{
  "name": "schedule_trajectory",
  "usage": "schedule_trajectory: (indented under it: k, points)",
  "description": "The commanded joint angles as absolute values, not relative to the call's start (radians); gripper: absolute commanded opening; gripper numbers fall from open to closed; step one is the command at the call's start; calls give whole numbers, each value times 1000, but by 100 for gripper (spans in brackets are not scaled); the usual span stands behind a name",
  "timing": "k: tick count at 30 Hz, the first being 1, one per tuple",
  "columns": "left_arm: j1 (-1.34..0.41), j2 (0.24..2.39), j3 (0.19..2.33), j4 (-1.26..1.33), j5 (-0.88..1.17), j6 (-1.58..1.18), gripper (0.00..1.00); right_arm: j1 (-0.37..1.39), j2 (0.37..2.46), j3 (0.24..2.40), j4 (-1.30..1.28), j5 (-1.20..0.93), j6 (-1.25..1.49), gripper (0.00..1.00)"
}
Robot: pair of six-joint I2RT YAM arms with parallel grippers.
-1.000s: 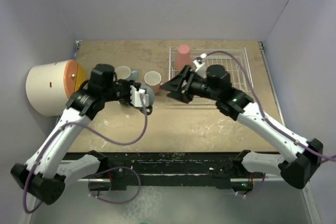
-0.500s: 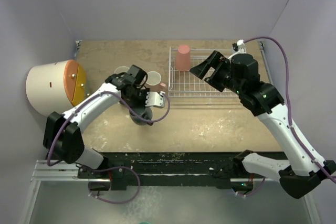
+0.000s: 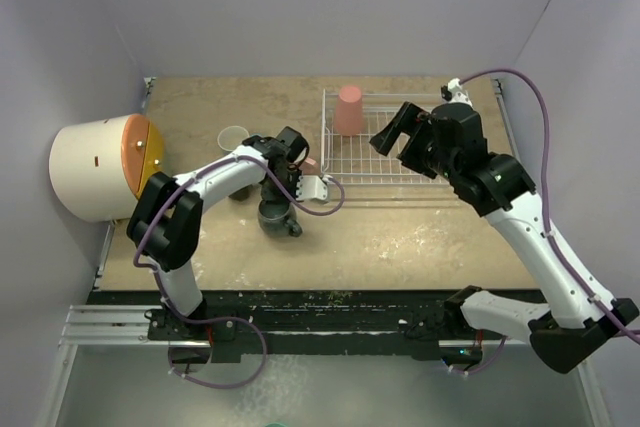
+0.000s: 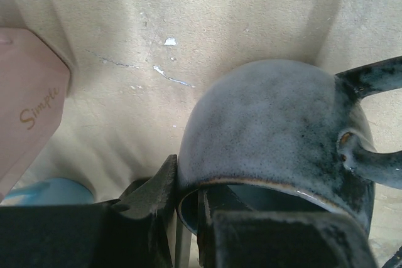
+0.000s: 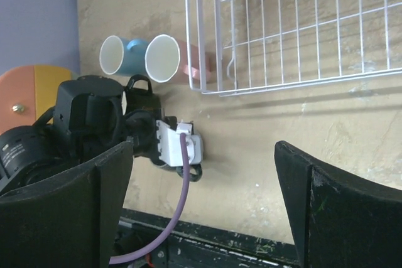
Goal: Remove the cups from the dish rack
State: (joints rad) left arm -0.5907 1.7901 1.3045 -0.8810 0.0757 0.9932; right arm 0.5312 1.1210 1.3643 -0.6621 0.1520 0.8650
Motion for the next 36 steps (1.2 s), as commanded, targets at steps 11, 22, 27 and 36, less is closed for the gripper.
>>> schedule_trajectory:
  k: [11,22,27,36]
  points:
    - [-598,1674,1448,-980,69,917,99,521,1481,1639,-600,347,572,100]
    - [-562,1494,1677,-1082,-69,746,99,521,1992,2125,-622,498,376,100]
    - [-448,1441,1690,-1081,-23,688,99,522,2114,2228,-634,499,345,100]
    - [-406,1293,1580,-975,-37,629,99,521,2229,2303,-642,474,342,100]
